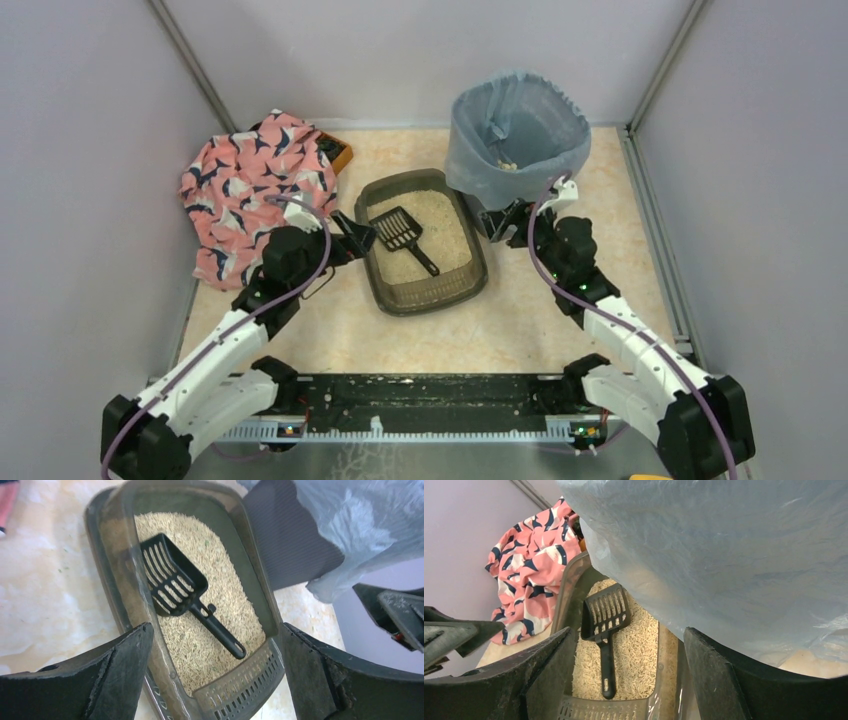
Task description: Clean the litter box
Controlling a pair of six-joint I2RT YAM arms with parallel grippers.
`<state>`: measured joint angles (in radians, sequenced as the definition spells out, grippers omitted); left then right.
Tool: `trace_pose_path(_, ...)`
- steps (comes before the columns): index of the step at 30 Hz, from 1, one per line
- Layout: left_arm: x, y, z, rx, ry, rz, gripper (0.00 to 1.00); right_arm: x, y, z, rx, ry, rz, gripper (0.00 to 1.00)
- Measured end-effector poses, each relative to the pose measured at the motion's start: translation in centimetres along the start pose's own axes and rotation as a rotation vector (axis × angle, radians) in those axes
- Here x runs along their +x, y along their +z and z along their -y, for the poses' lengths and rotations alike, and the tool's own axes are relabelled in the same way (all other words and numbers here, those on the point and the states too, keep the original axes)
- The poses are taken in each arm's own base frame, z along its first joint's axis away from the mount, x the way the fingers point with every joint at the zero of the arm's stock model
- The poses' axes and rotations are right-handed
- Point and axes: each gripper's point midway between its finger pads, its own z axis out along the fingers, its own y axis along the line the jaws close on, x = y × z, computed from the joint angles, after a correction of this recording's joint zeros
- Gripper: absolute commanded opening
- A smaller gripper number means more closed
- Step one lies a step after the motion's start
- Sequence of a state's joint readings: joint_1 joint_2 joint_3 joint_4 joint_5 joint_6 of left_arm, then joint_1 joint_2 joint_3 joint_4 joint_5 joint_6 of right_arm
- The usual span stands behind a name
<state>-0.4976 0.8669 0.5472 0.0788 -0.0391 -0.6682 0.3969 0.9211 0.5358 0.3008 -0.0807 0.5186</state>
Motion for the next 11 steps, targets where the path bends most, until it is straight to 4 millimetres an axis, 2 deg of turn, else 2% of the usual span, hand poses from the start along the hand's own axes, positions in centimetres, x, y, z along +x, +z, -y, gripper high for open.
trace_pose_path(7, -3.3, -1.8, 1.0, -0.003, 0.017, 0.104, 0.99, -0.3, -0.8, -0.2, -0.011, -0.002, 0.024, 0.80)
trace_pose_path(11, -3.8, -2.0, 1.3, -0.002, 0.033, 0.111, 0.99, 0.0, -0.9, 0.0, -0.009, -0.003, 0.021, 0.80)
